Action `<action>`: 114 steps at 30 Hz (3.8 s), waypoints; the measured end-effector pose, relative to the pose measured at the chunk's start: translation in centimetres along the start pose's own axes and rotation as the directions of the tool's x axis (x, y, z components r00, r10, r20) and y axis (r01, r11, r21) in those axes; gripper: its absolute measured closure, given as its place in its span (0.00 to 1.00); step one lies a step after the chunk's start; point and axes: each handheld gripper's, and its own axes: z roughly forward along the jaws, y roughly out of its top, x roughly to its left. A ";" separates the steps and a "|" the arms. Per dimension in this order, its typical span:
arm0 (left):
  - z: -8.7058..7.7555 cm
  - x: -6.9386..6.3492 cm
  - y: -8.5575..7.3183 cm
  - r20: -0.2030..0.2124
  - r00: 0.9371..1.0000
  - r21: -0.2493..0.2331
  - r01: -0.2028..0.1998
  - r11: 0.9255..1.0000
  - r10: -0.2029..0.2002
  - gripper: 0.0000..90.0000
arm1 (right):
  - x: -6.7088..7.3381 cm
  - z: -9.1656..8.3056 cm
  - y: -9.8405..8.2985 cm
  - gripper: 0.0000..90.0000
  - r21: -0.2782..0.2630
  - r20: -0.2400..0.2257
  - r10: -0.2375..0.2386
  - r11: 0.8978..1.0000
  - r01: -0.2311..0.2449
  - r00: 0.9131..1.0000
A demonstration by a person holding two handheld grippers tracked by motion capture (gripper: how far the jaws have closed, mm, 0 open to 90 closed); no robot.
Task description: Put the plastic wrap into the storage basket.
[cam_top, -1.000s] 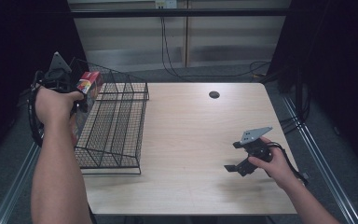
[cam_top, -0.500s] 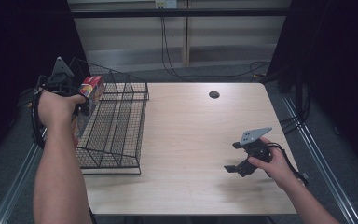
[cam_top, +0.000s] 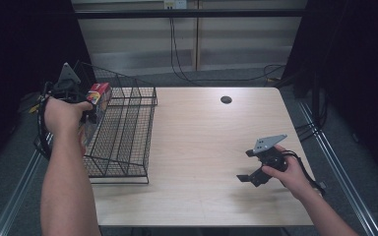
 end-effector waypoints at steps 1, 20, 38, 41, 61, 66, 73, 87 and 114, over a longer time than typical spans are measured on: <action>0.1 -0.1 0.0 -0.001 1.000 -0.004 0.004 1.000 -0.004 0.47 | 0.0 0.0 0.0 0.00 0.000 0.000 -0.002 1.000 0.002 1.000; 1.2 0.2 0.2 0.004 1.000 0.038 0.007 0.999 -0.007 0.46 | 0.0 0.2 -0.2 0.00 0.008 0.006 -0.011 1.000 0.011 1.000; 1.3 0.2 0.5 -0.021 0.999 0.033 0.027 0.999 -0.026 0.46 | 0.0 0.3 -0.2 0.00 0.009 -0.004 -0.011 1.000 0.011 1.000; 1.4 0.1 0.6 -0.030 0.999 0.035 0.015 0.999 -0.014 0.45 | 0.0 0.3 -0.2 0.00 0.014 0.001 -0.013 1.000 0.013 1.000; -0.4 -1.1 0.7 0.006 1.000 -0.031 0.000 1.000 0.000 0.33 | 0.0 0.1 -0.2 0.00 0.011 -0.002 -0.010 1.000 0.010 1.000; -0.8 -1.6 0.7 0.030 0.999 -0.044 -0.011 0.999 0.013 0.28 | 0.1 0.1 -0.2 0.00 0.011 0.005 -0.013 1.000 0.013 1.000; -1.0 -2.3 0.6 0.051 0.998 -0.052 -0.023 0.998 0.026 0.23 | 0.0 0.1 -0.2 0.00 0.007 -0.003 -0.012 1.000 0.012 1.000; -0.6 -4.3 0.2 0.136 0.985 -0.094 -0.098 0.991 0.110 0.17 | 0.1 0.0 -0.3 0.00 0.007 0.001 -0.016 1.000 0.016 1.000; 0.8 -9.8 -2.1 0.291 0.893 -0.152 -0.310 0.938 0.342 0.16 | 0.4 0.0 -0.4 0.00 0.017 0.007 -0.024 1.000 0.023 1.000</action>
